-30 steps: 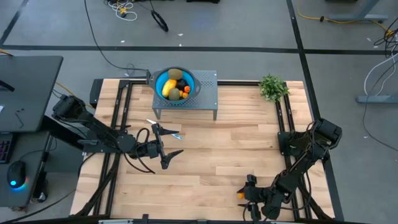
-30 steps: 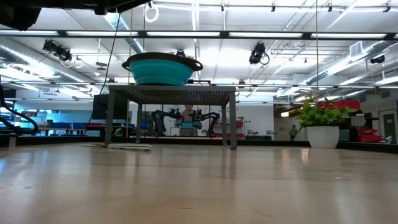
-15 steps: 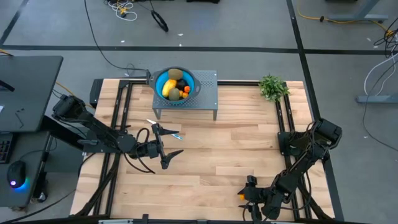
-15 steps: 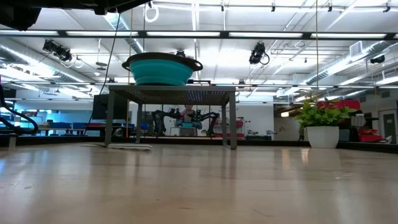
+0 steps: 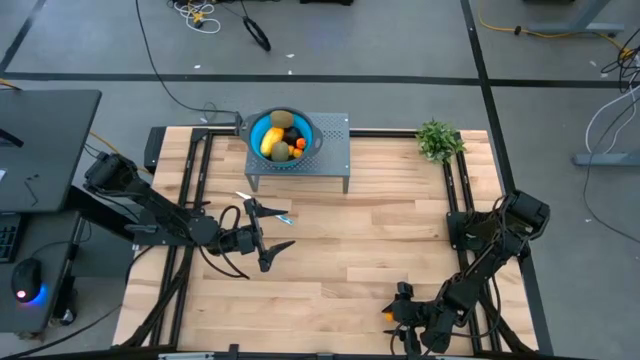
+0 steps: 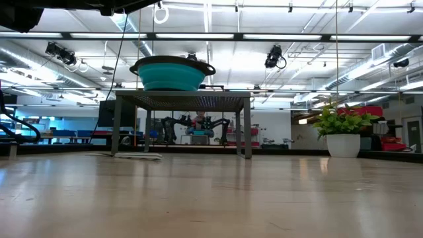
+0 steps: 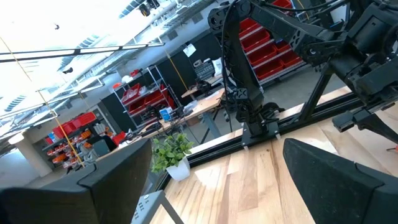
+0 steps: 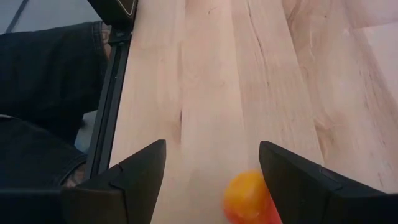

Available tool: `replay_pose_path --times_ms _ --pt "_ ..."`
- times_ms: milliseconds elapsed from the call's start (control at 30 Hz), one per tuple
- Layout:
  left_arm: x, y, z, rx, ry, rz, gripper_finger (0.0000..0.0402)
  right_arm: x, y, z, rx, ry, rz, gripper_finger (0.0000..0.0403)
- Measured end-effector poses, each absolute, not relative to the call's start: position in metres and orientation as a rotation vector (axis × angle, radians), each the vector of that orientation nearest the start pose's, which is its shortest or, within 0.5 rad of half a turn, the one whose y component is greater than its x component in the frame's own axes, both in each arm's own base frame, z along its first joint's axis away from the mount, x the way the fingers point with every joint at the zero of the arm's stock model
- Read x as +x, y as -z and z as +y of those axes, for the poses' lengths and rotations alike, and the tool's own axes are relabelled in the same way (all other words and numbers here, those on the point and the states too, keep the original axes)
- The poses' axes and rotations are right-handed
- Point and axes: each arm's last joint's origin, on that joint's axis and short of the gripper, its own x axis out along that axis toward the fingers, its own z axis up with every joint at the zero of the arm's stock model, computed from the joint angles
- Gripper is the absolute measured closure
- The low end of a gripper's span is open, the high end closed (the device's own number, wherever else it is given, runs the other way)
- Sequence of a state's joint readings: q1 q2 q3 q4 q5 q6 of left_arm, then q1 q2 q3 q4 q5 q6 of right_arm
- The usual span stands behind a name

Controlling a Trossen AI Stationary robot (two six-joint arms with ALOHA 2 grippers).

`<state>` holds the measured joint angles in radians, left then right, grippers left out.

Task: Pick & Place Fruit
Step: Put the pear into the blue strainer bowl

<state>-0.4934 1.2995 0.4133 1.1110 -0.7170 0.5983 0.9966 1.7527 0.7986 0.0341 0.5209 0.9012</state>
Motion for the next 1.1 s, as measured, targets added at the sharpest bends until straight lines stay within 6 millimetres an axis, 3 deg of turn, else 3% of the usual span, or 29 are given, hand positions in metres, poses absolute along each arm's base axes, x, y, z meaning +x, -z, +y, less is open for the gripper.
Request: replay_pose_path --times_ms 433,1100 --pt "0.219 -0.226 -0.096 0.466 -0.270 -0.113 0.0028 0.174 -0.124 0.262 0.182 -0.150 0.804 0.0135" --pt "0.219 -0.226 -0.096 0.465 -0.270 -0.113 0.0028 0.165 -0.114 0.243 -0.198 -0.026 0.820 0.0135"
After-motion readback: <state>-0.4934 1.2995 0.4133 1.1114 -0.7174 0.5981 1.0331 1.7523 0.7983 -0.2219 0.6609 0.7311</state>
